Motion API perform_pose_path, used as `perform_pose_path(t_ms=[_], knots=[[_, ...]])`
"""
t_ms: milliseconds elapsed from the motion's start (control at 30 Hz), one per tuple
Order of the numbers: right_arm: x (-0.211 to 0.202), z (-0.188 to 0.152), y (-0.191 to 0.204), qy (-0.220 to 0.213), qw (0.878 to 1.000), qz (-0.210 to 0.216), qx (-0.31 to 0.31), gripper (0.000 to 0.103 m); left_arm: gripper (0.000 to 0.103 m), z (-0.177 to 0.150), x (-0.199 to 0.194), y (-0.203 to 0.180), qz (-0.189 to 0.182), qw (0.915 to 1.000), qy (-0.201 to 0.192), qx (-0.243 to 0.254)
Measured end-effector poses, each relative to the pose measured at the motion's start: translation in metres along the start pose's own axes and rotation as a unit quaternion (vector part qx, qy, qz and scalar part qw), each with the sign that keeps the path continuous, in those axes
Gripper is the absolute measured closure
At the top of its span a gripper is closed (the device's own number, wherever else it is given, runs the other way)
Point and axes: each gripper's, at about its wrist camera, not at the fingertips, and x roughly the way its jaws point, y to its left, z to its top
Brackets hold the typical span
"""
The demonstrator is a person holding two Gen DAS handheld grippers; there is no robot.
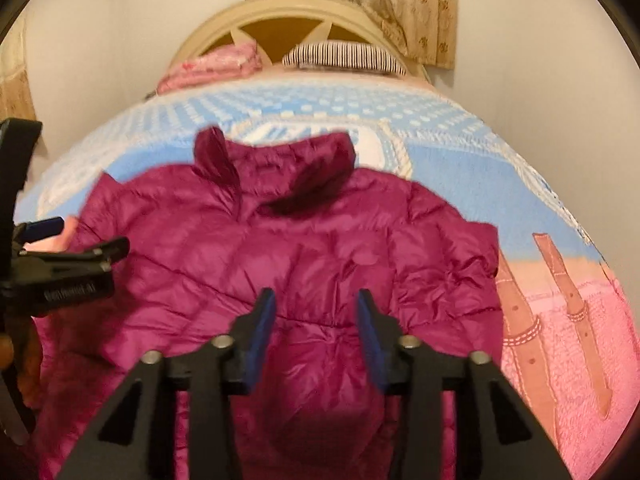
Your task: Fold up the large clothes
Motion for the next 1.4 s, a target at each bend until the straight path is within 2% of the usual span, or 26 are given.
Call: perform_pose_path(t_ms=[100,233,467,500,567,600,633,700,800,900,1033,1133,1267,1300,1333,1367,1400], knots=[[0.016,-0.010,-0.004,0.021,1.000,-0.006,-0.005,0.067,0.001,-0.015,0.012,0.006,-0.011,0.9997,-0.020,-0.008],[0.025,-0.024,0.003,0.021,0.999,-0.016,-0.028,0.066,0.001,-0.020,0.022,0.014,-0.044,0.9985,-0.010,-0.031],[0.027,-0.022,0.004,0.026,0.999,-0.022,-0.038,0.065,0.001,-0.017,0.016,0.009,-0.028,0.9994,-0.008,-0.019],[0.024,-0.020,0.002,0.028,0.999,-0.015,-0.036,0.063,0.001,-0.013,0.012,0.010,-0.019,0.9997,-0.002,-0.015],[0.017,-0.014,-0.002,0.029,0.999,0.007,-0.034,0.050,0.001,-0.002,-0.005,0.015,0.013,0.9999,-0.005,-0.007],[0.008,-0.008,-0.005,0.020,0.999,0.014,-0.032,0.040,0.001,0.005,-0.014,0.019,0.017,0.9997,-0.014,-0.011],[0.001,-0.003,-0.006,0.008,0.999,0.009,-0.032,0.030,0.001,0.014,-0.023,0.025,0.008,0.9994,-0.027,-0.019],[-0.017,0.020,-0.013,-0.029,0.999,-0.004,-0.035,0.023,0.001,0.035,-0.031,0.036,-0.009,0.9985,-0.037,-0.039],[-0.019,0.061,-0.021,-0.045,0.999,-0.004,-0.026,0.017,0.001,0.076,-0.020,0.040,-0.020,0.9976,-0.035,-0.057],[0.001,0.102,-0.026,-0.044,0.998,-0.020,-0.032,0.016,0.001,0.118,0.009,0.034,-0.007,0.9977,-0.022,-0.063],[0.039,0.134,-0.030,-0.017,0.998,-0.045,-0.043,0.016,0.001,0.161,0.043,0.022,-0.024,0.9972,0.001,-0.070],[0.067,0.146,-0.038,0.008,0.997,-0.053,-0.052,0.016,0.001,0.180,0.069,0.007,-0.041,0.9965,0.028,-0.067],[0.101,0.153,-0.047,0.039,0.996,-0.058,-0.063,0.016,0.001,0.187,0.101,-0.019,-0.045,0.9972,0.055,-0.022],[0.107,0.152,-0.049,0.045,0.995,-0.054,-0.064,0.018,0.001,0.185,0.105,-0.024,-0.043,0.9974,0.057,-0.011],[0.113,0.151,-0.050,0.052,0.995,-0.048,-0.065,0.024,0.001,0.182,0.109,-0.027,-0.040,0.9977,0.055,0.002],[0.118,0.149,-0.051,0.059,0.995,-0.041,-0.069,0.032,0.011,0.179,0.110,-0.028,-0.039,0.9979,0.052,0.007],[0.124,0.144,-0.051,0.070,0.994,-0.037,-0.076,0.055,0.043,0.177,0.110,-0.027,-0.046,0.9977,0.048,0.009]])
